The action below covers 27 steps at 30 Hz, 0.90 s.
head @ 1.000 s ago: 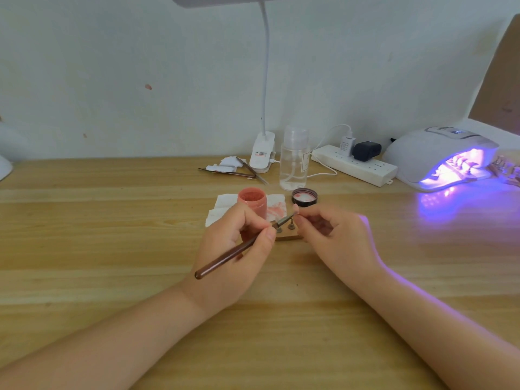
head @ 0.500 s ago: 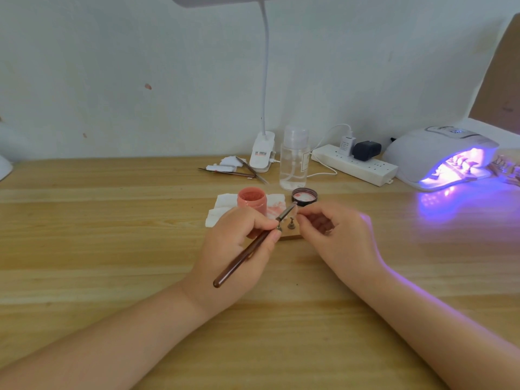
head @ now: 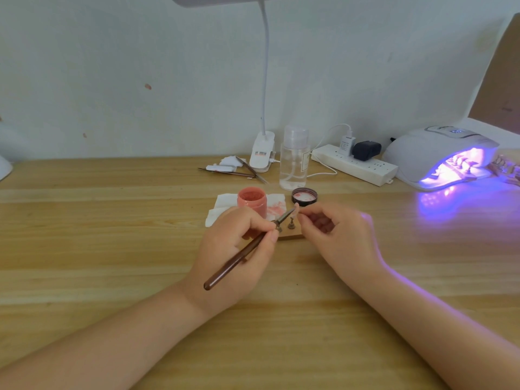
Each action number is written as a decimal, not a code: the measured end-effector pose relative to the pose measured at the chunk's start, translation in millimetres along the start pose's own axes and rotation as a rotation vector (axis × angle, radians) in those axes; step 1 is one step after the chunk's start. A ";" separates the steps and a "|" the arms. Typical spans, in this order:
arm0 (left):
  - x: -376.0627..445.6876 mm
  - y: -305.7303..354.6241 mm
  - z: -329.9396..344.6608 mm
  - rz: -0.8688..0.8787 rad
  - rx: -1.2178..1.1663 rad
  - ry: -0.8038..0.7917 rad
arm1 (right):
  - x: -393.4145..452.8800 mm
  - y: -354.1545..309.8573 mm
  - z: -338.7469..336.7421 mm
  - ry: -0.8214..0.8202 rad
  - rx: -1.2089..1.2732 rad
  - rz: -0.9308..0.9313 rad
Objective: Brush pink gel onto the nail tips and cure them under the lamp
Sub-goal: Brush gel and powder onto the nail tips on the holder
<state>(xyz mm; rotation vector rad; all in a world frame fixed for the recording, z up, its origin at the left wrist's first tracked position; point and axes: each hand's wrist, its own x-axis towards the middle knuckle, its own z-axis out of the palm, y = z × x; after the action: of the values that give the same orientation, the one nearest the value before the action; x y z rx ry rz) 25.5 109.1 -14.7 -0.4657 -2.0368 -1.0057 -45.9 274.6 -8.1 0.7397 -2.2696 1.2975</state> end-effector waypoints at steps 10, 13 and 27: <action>1.6 0.6 1.7 -0.013 0.102 -0.048 | -0.8 -1.1 -0.9 -0.011 -0.023 -0.032; 0.9 1.3 0.5 0.013 0.077 -0.053 | -0.8 -1.3 -0.7 -0.016 -0.021 -0.020; 3.5 5.0 0.9 -0.186 -0.085 0.039 | -0.9 2.7 2.3 -0.025 0.039 0.006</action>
<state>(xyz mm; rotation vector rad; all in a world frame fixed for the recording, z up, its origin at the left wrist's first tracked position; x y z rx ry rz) 26.0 112.8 -9.9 -0.3021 -2.0357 -1.2074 -47.1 273.9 -11.5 0.7675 -2.2734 1.3455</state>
